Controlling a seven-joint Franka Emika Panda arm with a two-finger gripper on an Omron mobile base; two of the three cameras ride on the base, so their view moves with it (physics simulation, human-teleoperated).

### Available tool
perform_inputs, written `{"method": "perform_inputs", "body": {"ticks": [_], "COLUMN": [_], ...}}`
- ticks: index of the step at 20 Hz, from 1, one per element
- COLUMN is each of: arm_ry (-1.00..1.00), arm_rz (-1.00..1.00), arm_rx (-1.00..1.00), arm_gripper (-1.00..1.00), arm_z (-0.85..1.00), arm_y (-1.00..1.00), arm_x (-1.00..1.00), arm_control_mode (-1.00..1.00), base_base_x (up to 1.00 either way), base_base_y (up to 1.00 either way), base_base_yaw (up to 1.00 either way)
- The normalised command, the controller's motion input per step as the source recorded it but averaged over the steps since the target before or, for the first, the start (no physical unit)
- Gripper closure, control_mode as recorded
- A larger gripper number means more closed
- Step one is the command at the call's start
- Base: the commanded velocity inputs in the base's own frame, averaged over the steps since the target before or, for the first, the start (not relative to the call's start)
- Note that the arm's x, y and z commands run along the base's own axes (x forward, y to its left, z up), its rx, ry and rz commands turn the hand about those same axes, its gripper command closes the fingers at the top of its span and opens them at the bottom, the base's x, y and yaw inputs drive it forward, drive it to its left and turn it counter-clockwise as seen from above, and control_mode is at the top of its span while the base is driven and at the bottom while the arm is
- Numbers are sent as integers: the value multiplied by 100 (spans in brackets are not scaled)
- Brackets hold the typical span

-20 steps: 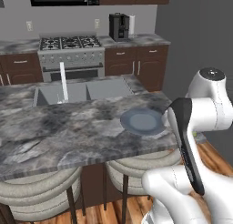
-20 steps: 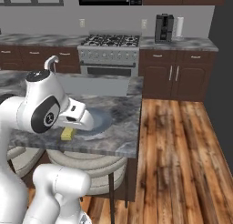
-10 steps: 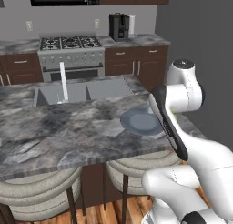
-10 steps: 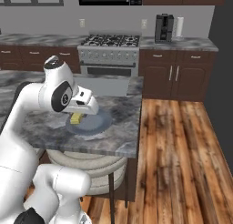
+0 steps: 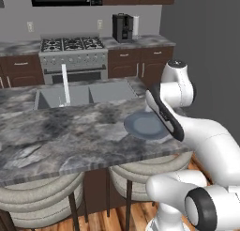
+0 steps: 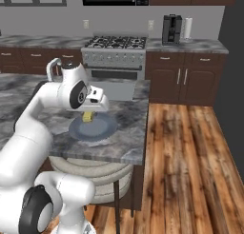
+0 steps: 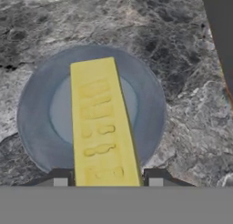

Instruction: Retrieve the butter from the fridge and place it on a plate on the dining table. Then retrieve the butter knife by the fridge and place it near the plate.

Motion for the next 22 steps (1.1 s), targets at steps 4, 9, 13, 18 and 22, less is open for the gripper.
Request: {"method": "perform_inputs", "body": {"ticks": [4, 9, 13, 18, 22], "arm_ry": [0, 0, 0, 0, -1], "arm_rz": [20, 19, 17, 14, 7], "arm_rx": [0, -1, 0, -1, -1], "arm_gripper": [100, 100, 100, 100, 100], "arm_z": [-24, -38, -36, -28, -27], "arm_y": [2, 0, 1, 11, 3], "arm_x": [10, 0, 0, 0, 4], "arm_control_mode": [-100, -100, -100, -100, -100], "base_base_x": [0, 0, 0, 0, 0], "base_base_y": [0, 0, 0, 0, 0], "base_base_yaw": [0, 0, 0, 0, 0]}}
